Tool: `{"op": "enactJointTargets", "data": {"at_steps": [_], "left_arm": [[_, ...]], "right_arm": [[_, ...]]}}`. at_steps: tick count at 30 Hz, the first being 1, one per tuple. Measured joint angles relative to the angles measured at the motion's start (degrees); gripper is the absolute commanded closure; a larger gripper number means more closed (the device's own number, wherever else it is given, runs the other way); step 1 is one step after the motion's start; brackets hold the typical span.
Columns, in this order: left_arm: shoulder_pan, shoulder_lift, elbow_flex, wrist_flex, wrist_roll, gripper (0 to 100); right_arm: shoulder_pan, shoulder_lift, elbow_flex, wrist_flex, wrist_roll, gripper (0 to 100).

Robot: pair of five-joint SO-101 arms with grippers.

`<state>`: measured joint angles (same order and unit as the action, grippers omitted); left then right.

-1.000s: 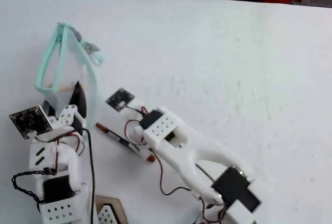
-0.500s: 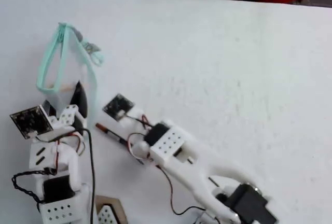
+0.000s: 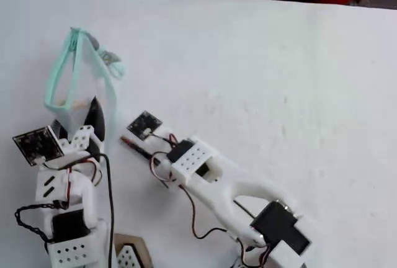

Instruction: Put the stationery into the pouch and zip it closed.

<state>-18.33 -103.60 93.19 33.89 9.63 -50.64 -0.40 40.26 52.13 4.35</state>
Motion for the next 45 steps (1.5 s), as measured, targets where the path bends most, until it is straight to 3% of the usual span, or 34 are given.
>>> {"op": "enactJointTargets", "data": {"at_steps": [4, 10, 16, 21, 26, 32, 39, 45], "left_arm": [[0.0, 0.0, 0.0, 0.0, 0.0, 76], [4.6, 0.0, 0.0, 0.0, 0.0, 76], [12.6, 0.1, -3.9, 4.5, -0.1, 77], [24.3, 0.1, -10.1, 9.5, -0.1, 79], [30.6, 0.1, -10.5, 10.1, -0.1, 79], [30.5, -0.8, -11.8, 14.9, -0.1, 79], [20.2, 0.0, -21.0, 27.2, -0.1, 72], [18.6, -0.9, -27.1, 30.9, -3.4, 72]], "right_arm": [[2.5, -2.7, 0.3, 0.0, 0.2, 98.1], [16.9, -15.7, 0.4, -0.9, -0.3, 98.1], [30.2, -22.7, 8.3, -16.0, -0.4, 98.1], [33.0, -23.2, 16.4, -33.6, -0.4, 98.1], [33.4, -23.3, 16.9, -36.5, -0.4, 98.1], [33.2, -23.3, 16.9, -36.9, -0.4, 98.1], [33.3, -23.3, 16.9, -36.9, -0.4, 98.1], [33.2, -23.3, 16.9, -36.9, -0.4, 98.1]]}}
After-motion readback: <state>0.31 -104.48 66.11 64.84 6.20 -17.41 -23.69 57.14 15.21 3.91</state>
